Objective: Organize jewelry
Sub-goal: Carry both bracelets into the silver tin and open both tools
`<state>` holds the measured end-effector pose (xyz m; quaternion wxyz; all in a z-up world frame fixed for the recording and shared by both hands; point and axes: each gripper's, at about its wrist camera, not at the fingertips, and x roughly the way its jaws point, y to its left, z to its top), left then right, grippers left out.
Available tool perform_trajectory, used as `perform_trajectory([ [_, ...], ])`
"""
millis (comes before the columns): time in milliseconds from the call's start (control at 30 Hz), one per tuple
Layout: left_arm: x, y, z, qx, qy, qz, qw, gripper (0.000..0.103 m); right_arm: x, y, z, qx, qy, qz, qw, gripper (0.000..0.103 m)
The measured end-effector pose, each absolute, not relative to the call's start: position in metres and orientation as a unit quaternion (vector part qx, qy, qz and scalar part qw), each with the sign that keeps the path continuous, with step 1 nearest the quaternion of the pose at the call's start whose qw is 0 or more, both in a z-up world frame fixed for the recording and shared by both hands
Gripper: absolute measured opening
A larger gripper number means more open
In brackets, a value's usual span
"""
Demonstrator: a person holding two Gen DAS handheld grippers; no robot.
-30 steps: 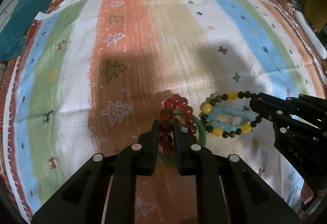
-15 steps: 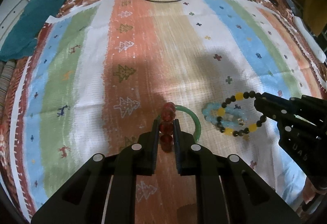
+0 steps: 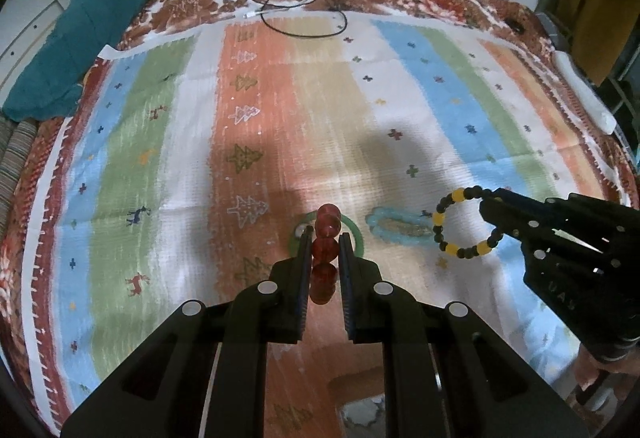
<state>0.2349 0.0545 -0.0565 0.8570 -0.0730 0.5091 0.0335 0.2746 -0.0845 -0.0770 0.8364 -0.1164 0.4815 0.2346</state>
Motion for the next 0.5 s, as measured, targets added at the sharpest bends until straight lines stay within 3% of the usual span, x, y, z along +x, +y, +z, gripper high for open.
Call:
perform_trajectory([
  [500,0.201,0.039,-0.037,-0.073,0.487,0.019,0.87,0.013,0.242,-0.096,-0.054,-0.109,0.454,0.248,0.849,0.012],
])
